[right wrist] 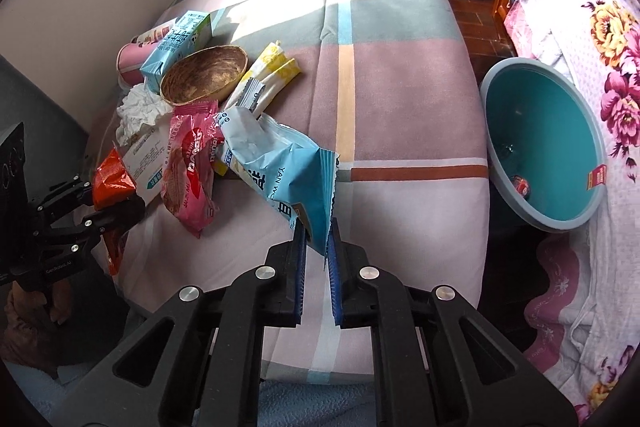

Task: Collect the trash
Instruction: 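Grasp the light blue snack wrapper with the right tool while the left tool grasps the red packet, then carry the red packet over the teal bin and open the left tool while the right tool carries the wrapper, then drop the light blue wrapper into the bin by opening the right tool, then move both open tools back over the remaining table trash, then grasp the pink nabati wafer packet with the right tool and lift it, then close the left tool on the white medicine box and lift it, then drop the white box in the bin with the left tool while the right tool descends, then open the right tool to drop the pink wafer packet into the bin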

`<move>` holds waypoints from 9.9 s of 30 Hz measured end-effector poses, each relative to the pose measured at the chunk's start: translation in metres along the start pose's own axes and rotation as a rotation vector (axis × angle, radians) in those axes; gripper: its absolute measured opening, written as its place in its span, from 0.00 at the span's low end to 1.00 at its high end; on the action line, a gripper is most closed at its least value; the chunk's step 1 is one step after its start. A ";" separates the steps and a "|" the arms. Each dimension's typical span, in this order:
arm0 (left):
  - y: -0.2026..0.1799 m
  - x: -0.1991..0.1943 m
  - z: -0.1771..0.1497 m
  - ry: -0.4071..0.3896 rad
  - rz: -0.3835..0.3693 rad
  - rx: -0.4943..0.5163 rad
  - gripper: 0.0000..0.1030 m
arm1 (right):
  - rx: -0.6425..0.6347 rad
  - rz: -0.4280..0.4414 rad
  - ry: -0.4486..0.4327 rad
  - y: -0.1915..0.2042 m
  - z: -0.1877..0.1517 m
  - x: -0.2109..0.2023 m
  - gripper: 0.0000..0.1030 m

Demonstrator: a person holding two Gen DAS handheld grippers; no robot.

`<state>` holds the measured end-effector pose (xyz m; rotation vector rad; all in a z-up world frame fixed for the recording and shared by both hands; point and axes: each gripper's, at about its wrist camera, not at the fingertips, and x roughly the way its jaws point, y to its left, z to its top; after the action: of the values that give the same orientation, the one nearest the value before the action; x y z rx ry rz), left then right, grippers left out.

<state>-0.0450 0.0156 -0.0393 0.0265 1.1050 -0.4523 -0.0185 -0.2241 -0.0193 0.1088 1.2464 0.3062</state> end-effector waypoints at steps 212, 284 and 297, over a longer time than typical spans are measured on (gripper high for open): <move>-0.008 0.025 0.010 0.045 0.047 0.002 0.69 | 0.090 0.022 0.060 -0.010 0.011 0.036 0.32; -0.212 0.191 0.192 0.095 -0.061 0.146 0.87 | 0.417 -0.129 -0.118 -0.261 0.045 -0.020 0.33; -0.182 0.165 0.185 0.066 -0.070 0.085 0.89 | 0.407 -0.135 -0.094 -0.242 0.047 -0.021 0.69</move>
<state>0.1072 -0.2510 -0.0605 0.0782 1.1532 -0.5645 0.0612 -0.4565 -0.0449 0.3828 1.2020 -0.0727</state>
